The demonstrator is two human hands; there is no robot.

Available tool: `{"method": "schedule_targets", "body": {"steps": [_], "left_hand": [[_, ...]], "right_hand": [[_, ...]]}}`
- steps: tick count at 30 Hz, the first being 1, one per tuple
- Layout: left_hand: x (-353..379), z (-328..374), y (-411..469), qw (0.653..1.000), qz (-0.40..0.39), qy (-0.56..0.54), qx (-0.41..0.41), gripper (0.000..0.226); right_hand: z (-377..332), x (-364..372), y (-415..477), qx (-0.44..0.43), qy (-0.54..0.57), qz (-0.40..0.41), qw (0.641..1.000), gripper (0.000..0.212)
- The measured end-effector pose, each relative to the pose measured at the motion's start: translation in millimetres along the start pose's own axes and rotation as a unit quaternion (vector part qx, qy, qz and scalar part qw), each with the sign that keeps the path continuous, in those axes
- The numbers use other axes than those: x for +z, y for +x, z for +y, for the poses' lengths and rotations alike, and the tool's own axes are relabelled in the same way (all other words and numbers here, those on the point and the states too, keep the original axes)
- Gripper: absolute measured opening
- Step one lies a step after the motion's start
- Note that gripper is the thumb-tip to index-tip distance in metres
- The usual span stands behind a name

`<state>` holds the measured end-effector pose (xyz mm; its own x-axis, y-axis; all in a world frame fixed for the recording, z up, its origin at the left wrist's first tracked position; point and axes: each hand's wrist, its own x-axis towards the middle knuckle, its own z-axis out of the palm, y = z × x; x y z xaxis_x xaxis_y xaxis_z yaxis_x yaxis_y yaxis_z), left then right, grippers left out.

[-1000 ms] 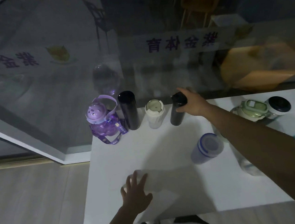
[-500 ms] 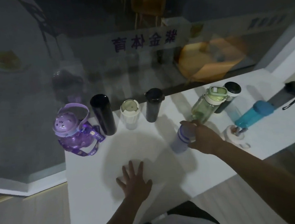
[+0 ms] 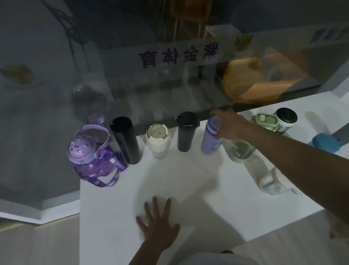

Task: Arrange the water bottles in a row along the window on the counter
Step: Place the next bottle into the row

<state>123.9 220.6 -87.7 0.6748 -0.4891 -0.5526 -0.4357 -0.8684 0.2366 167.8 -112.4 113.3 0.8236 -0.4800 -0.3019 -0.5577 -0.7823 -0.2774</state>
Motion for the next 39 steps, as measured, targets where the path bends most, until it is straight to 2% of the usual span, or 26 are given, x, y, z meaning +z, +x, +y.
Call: {"method": "schedule_targets", "body": {"steps": [4, 8, 13, 22, 26, 28, 34, 37, 39], "left_hand": [[0.6, 2.9, -1.0, 1.0, 0.006, -0.002, -0.014, 0.084], [-0.6, 10.4, 0.4, 0.999, -0.002, -0.006, -0.033, 0.083], [0.1, 22.2, 0.3, 0.997, 0.001, -0.022, -0.067, 0.08], [-0.8, 28.6, -0.2, 0.996, 0.008, -0.033, -0.08, 0.079], [-4.4, 33.1, 2.0, 0.996, 0.009, -0.017, -0.091, 0.084], [-9.4, 39.6, 5.6, 0.995, 0.011, -0.014, -0.094, 0.085], [-22.4, 62.0, 24.6, 1.0, 0.002, -0.009, -0.022, 0.081], [-20.2, 72.0, 33.8, 1.0, 0.005, 0.0, 0.022, 0.08], [-17.5, 80.2, 38.0, 0.999, 0.005, 0.006, 0.044, 0.081]], "right_hand": [[7.9, 0.6, 41.6, 0.008, -0.008, 0.014, 1.0, 0.08], [17.8, 15.0, 64.6, 0.008, 0.003, 0.013, 1.0, 0.086], [29.1, 26.0, 77.1, -0.024, 0.024, 0.027, 0.999, 0.075], [37.6, 19.3, 77.8, -0.037, 0.022, 0.001, 0.999, 0.086], [33.4, 7.5, 64.6, -0.033, 0.035, -0.007, 0.999, 0.098], [30.0, -5.9, 54.2, -0.046, 0.032, 0.012, 0.998, 0.094], [48.8, -54.8, -1.3, -0.087, 0.07, 0.064, 0.992, 0.06], [80.7, -56.3, -23.6, -0.065, 0.085, 0.117, 0.987, 0.063], [102.6, -50.5, -35.4, -0.034, 0.084, 0.115, 0.989, 0.072]]}}
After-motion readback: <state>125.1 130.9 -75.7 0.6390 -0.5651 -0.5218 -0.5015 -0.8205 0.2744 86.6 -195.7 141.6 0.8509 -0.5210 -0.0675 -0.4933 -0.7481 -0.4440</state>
